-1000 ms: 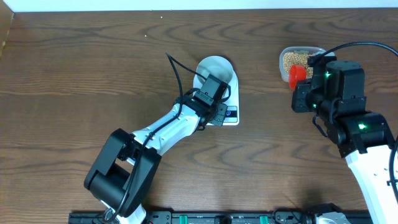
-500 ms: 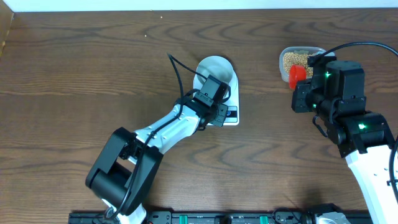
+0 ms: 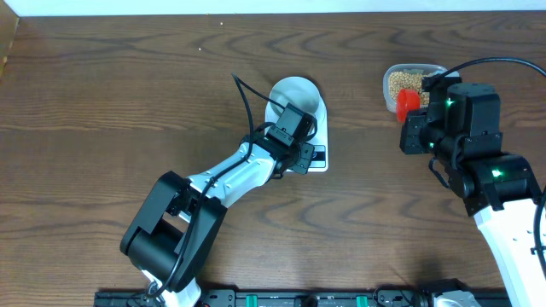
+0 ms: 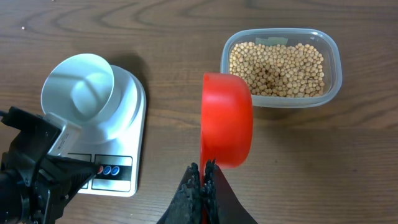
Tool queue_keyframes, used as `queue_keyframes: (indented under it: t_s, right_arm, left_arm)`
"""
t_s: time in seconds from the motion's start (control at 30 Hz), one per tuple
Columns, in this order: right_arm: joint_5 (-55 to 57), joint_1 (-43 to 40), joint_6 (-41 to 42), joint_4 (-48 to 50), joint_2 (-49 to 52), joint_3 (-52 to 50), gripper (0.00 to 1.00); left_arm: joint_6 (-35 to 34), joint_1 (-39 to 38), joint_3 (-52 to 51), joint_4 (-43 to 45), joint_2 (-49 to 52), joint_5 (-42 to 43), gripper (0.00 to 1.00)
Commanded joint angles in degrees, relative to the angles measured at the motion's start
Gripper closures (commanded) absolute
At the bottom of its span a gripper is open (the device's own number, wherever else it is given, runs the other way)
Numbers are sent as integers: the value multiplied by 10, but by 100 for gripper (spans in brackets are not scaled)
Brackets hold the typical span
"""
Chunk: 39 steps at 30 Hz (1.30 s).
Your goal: Scoop item into bowl and weigh 50g on scale
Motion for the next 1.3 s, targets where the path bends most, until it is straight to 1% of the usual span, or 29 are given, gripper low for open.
queue_keyframes:
  t_s: [0.0, 0.77, 1.13, 1.27]
  right_arm:
    - [-3, -4, 5, 1, 0, 11, 99]
    - [-3, -4, 5, -2, 0, 11, 99]
    - [-3, -4, 5, -1, 0, 11, 99]
    - [-3, -4, 5, -3, 0, 11, 99]
  left_arm:
    - [9, 1, -7, -3, 12, 8, 93]
    - [2, 1, -13, 10, 35, 7, 93]
    - [-61, 1, -13, 3, 41, -43, 93]
    - [-72, 1, -13, 0, 41, -54, 93]
